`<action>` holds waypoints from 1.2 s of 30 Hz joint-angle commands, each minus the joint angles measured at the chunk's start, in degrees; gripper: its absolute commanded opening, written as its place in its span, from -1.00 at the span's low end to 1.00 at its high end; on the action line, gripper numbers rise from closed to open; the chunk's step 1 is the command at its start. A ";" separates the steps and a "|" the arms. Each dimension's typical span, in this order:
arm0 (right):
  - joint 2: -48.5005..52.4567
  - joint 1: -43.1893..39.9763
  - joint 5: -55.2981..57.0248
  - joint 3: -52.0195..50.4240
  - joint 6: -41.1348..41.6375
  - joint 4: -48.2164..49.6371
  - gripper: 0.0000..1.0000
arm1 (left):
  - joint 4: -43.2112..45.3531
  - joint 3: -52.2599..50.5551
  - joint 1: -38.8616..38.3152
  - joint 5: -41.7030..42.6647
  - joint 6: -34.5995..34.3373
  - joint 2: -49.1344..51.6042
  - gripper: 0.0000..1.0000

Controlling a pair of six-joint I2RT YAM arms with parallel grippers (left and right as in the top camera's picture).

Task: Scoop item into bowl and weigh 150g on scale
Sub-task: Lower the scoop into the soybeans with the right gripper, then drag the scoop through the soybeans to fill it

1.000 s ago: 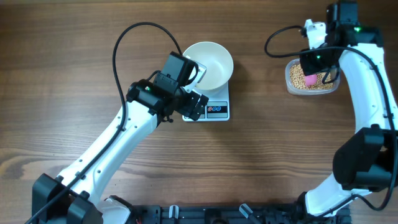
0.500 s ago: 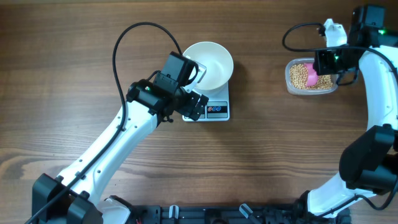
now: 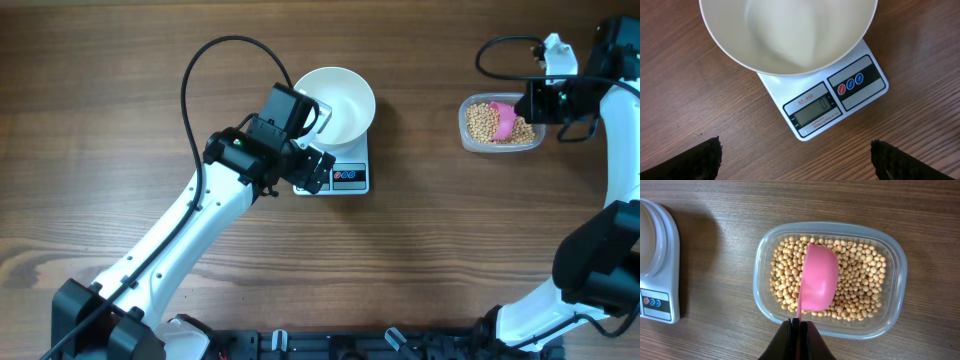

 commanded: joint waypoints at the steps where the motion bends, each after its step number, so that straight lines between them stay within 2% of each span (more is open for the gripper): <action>1: 0.85 -0.15 -2.82 -0.44 -1.16 0.04 -0.91 | 0.15 -0.13 0.33 0.48 0.44 0.61 1.00; 19: 4.81 -0.63 -5.03 -0.44 -0.76 -0.74 -0.91 | 0.17 -0.13 0.33 0.48 0.44 0.59 1.00; 30: 4.81 -6.43 -13.40 -0.44 -2.54 -0.87 -0.91 | 0.17 -0.13 0.33 0.48 0.44 0.61 1.00; 36: 4.81 -7.23 -14.03 -0.44 -4.17 -1.31 -0.92 | 0.15 -0.13 0.33 0.48 0.44 0.59 1.00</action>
